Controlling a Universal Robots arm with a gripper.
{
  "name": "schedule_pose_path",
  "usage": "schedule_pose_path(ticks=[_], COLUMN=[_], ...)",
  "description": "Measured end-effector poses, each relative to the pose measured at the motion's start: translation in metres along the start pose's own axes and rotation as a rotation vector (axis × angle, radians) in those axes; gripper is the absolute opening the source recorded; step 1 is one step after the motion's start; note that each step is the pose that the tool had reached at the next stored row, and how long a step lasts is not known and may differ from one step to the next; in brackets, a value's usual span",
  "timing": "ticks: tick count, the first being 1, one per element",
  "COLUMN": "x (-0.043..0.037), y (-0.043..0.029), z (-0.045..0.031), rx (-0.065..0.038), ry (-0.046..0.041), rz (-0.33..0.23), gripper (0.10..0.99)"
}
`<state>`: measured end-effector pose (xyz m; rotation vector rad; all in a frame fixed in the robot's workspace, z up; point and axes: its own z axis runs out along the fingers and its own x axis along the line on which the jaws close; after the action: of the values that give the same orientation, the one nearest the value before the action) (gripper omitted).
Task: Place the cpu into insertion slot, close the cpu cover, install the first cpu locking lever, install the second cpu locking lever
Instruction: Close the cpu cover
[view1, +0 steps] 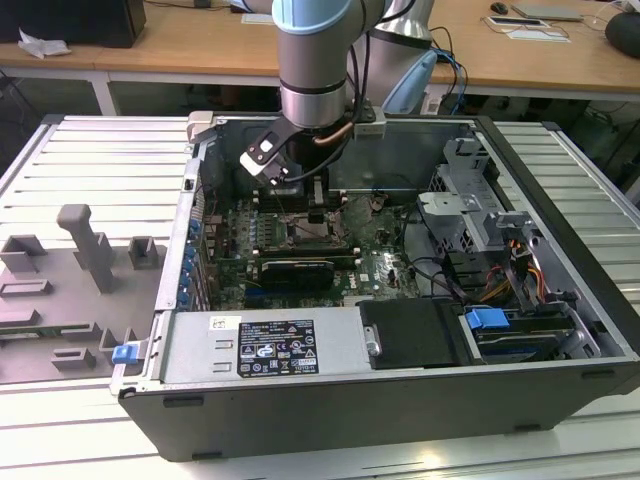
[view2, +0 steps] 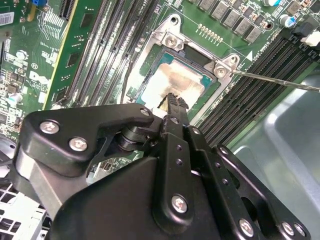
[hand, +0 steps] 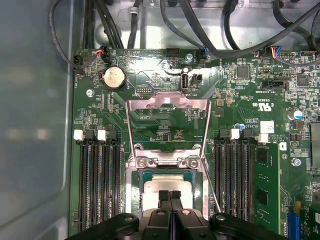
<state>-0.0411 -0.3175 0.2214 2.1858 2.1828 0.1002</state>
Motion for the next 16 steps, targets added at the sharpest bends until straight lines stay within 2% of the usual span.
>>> schedule_pose_path(ticks=[16], x=[0.0001], y=[0.0007], z=[-0.0087], rx=[0.0], ry=[0.0001], rz=[0.0], gripper=[0.106])
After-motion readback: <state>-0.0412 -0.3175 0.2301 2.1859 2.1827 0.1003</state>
